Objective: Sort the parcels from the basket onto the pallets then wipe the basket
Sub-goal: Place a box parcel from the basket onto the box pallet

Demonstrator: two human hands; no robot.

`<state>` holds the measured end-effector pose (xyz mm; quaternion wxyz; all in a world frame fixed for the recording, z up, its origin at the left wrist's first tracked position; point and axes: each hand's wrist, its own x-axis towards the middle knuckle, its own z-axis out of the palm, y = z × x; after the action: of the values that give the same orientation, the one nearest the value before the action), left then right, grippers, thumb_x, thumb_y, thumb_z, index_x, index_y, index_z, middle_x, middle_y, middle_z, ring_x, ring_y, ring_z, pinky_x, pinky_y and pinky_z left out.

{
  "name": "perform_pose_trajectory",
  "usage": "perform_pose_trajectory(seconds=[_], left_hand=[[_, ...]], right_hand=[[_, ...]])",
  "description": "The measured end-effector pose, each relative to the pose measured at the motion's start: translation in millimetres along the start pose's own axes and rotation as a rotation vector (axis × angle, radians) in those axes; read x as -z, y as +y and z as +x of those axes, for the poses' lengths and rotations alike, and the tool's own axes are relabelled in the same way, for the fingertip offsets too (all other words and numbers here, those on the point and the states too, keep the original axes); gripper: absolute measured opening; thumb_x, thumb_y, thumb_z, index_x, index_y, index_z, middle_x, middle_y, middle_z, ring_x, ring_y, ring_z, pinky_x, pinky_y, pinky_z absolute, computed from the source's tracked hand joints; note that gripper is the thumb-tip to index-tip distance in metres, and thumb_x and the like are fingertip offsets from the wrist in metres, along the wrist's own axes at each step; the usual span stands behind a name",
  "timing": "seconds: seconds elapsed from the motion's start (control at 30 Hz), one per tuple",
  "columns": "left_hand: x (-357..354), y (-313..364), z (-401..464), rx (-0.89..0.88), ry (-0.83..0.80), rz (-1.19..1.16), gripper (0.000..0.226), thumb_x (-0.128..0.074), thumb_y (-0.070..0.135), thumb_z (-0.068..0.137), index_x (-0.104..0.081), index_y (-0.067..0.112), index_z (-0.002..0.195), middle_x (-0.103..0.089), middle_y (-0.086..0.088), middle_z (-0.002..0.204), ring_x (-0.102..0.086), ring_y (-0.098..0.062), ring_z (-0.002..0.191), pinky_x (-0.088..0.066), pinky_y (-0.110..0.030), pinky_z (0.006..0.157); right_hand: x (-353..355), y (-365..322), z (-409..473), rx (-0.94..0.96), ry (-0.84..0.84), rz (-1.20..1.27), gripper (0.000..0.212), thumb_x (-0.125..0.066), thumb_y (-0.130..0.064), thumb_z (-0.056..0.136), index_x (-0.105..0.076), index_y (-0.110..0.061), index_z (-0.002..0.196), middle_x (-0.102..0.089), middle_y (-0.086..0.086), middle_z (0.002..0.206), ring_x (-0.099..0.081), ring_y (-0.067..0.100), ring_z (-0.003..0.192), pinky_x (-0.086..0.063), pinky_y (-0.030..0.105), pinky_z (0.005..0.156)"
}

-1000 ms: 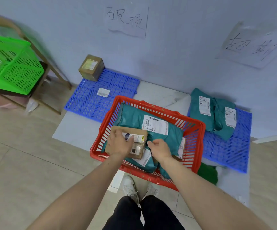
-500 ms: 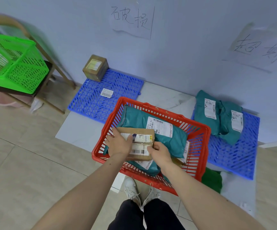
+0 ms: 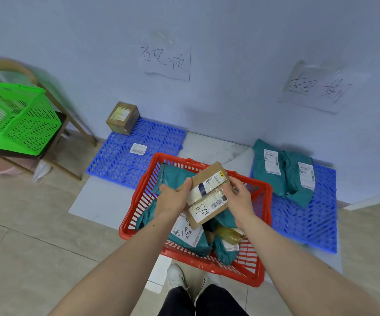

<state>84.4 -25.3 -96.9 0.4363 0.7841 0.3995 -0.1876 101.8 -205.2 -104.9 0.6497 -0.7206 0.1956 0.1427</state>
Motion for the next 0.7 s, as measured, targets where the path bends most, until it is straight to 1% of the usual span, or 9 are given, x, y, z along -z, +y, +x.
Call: perform_pose_trajectory(seconds=[0.07,0.13,0.2,0.27,0.37,0.5,0.6,0.63,0.7], left_hand=[[-0.6,3.0,-1.9,0.003,-0.052,-0.074,0.119,-0.053,0.09,0.059,-0.04,0.001,0.137,-0.071,-0.011,0.093,-0.073,-0.024,0.071,-0.061,-0.035,0.056],[-2.3,5.6,-5.9,-0.015,-0.107,-0.137,0.115,-0.062,0.085,0.059,-0.044,-0.002,0.133,-0.072,-0.013,0.086,-0.073,-0.021,0.059,-0.056,-0.028,0.046],[-4.4,5.5,-5.5,-0.043,-0.161,-0.173,0.121,-0.066,0.085,0.053,-0.044,-0.003,0.133,-0.072,-0.013,0.088,-0.073,-0.021,0.056,-0.056,-0.028,0.047],[-4.2,5.8,-8.3,-0.057,-0.213,-0.172,0.126,-0.066,0.086,0.052,-0.039,-0.002,0.137,-0.072,-0.012,0.093,-0.074,-0.021,0.061,-0.057,-0.029,0.05],[-4.5,5.7,-14.3,-0.083,-0.289,-0.126,0.104,-0.062,0.08,0.069,-0.03,0.014,0.143,-0.068,-0.009,0.107,-0.073,-0.023,0.08,-0.06,-0.033,0.061],[-8.7,5.7,-21.2,-0.182,-0.327,0.0,0.078,-0.044,0.081,0.08,-0.044,0.028,0.138,-0.064,-0.003,0.113,-0.066,-0.02,0.09,-0.058,-0.033,0.065],[-13.5,6.0,-25.0,-0.233,-0.318,0.028,0.075,-0.034,0.084,0.081,-0.053,0.03,0.13,-0.066,0.0,0.108,-0.065,-0.024,0.091,-0.057,-0.033,0.068],[-14.6,6.5,-26.0,-0.238,-0.304,0.017,0.074,-0.032,0.084,0.081,-0.056,0.03,0.126,-0.067,0.0,0.104,-0.065,-0.024,0.089,-0.058,-0.034,0.07],[-16.2,7.3,-26.2,-0.228,-0.279,-0.007,0.07,-0.03,0.082,0.083,-0.058,0.03,0.12,-0.067,0.0,0.097,-0.064,-0.021,0.078,-0.056,-0.032,0.064]], right_hand=[[8.7,-6.6,4.9,0.027,-0.028,-0.047,0.026,-0.055,-0.016,0.1,-0.062,-0.022,0.124,-0.069,0.0,0.111,-0.066,0.014,0.099,-0.056,0.028,0.077],[15.3,-12.9,8.5,0.047,-0.052,-0.088,0.023,-0.053,-0.015,0.101,-0.061,-0.025,0.121,-0.069,-0.005,0.105,-0.067,0.01,0.093,-0.054,0.02,0.069],[20.3,-16.7,13.1,0.072,-0.058,-0.124,0.024,-0.052,-0.015,0.101,-0.061,-0.022,0.123,-0.069,-0.005,0.103,-0.067,0.007,0.088,-0.053,0.017,0.066],[23.6,-20.2,15.9,0.076,-0.073,-0.139,0.026,-0.053,-0.015,0.101,-0.061,-0.019,0.125,-0.07,-0.004,0.103,-0.067,0.006,0.086,-0.053,0.016,0.065],[25.7,-25.8,16.4,0.064,-0.092,-0.16,0.026,-0.052,-0.016,0.101,-0.06,-0.016,0.126,-0.069,-0.004,0.105,-0.067,0.004,0.086,-0.053,0.017,0.064],[26.1,-28.9,14.8,0.065,-0.023,-0.221,0.03,-0.055,-0.024,0.101,-0.056,-0.014,0.129,-0.064,-0.004,0.107,-0.061,-0.001,0.081,-0.047,0.012,0.058],[23.5,-25.0,15.5,0.063,0.065,-0.292,0.05,-0.062,-0.034,0.096,-0.047,-0.015,0.139,-0.052,-0.004,0.119,-0.058,0.008,0.096,-0.048,0.019,0.071],[22.3,-23.2,15.6,0.059,0.081,-0.309,0.059,-0.065,-0.042,0.091,-0.045,-0.017,0.141,-0.05,-0.005,0.123,-0.056,0.011,0.104,-0.05,0.024,0.08],[19.4,-15.2,16.5,0.035,0.075,-0.301,0.075,-0.067,-0.064,0.075,-0.045,-0.025,0.136,-0.055,-0.004,0.126,-0.059,0.015,0.111,-0.055,0.038,0.091]])
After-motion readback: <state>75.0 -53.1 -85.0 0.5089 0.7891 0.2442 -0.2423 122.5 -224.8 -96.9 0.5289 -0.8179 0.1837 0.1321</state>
